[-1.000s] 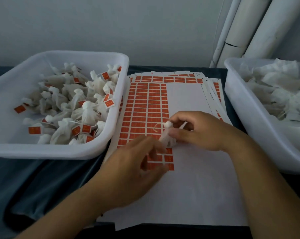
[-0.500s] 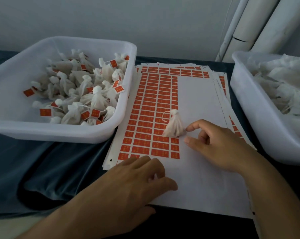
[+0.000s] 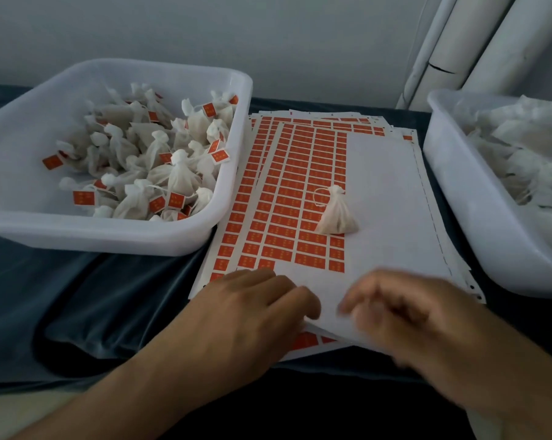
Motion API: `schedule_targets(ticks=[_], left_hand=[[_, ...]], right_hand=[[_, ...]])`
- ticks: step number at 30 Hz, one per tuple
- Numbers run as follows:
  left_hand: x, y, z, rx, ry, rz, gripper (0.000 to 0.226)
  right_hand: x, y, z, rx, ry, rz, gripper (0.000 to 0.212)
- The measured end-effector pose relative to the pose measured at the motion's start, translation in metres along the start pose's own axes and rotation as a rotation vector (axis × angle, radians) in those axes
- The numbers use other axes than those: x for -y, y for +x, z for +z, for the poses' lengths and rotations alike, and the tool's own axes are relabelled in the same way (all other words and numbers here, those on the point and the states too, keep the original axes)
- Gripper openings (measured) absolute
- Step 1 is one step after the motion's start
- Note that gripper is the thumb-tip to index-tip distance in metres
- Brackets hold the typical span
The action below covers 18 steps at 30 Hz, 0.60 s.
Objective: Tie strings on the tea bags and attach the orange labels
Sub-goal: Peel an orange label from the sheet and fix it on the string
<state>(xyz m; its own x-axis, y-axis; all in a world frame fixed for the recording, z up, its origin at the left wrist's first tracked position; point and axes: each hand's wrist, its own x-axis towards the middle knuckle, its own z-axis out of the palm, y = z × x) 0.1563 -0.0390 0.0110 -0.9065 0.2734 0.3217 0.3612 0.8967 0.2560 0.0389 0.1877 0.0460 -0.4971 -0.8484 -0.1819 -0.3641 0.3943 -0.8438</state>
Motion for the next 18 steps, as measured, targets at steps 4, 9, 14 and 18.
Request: schedule_targets(ticks=[4,9,14,18], left_hand=[[-0.005,0.004,0.004,-0.289,0.005,-0.017,0.017],[-0.011,0.0,0.003,-0.426,-0.004,0.034,0.032],[-0.023,-0.006,-0.002,-0.374,0.124,0.217,0.018],[-0.025,-0.003,0.002,-0.231,-0.045,0.175,0.014]], right_hand=[[0.004,0.002,0.033,0.241,0.137,0.066,0.057],[-0.003,0.025,0.07,0.162,0.421,0.127,0.076],[0.009,0.022,0.081,-0.064,1.655,0.271,0.097],[0.006,0.028,0.1,-0.389,1.55,0.455,0.055]])
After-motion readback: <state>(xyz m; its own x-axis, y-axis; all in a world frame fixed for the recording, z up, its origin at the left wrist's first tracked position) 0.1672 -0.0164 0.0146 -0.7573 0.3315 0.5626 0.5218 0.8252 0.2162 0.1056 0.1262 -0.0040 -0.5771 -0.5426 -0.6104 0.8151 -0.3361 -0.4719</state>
